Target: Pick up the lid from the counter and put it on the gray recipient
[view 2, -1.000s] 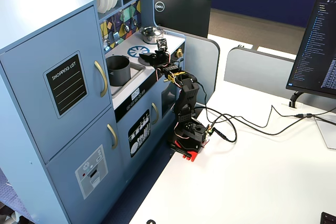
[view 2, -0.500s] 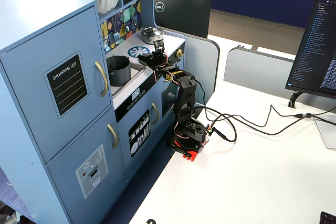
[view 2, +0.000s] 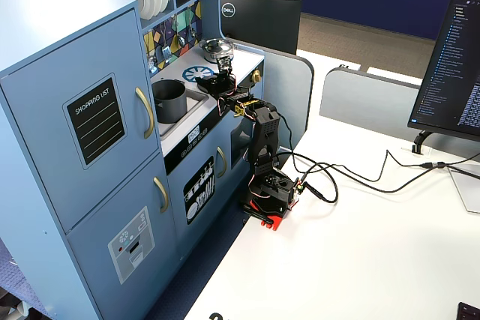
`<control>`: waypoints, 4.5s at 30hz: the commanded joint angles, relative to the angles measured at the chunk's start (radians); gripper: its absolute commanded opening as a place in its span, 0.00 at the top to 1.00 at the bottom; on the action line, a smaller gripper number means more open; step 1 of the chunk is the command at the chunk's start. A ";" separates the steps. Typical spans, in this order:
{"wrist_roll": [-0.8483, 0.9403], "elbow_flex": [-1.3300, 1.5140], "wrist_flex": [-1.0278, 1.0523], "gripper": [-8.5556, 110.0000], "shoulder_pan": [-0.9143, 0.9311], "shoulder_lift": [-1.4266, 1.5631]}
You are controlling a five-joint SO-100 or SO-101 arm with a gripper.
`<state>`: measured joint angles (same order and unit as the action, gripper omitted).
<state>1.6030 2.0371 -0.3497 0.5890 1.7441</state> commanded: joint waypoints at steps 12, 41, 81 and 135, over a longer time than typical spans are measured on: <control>0.021 0.054 -0.017 0.90 -0.002 0.037; 0.035 -0.321 0.230 0.93 -0.107 0.258; -0.054 -0.250 0.400 0.93 -0.545 0.288; -0.026 0.003 1.474 0.76 -0.595 1.193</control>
<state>1.5662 1.9988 0.9557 0.0230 2.7397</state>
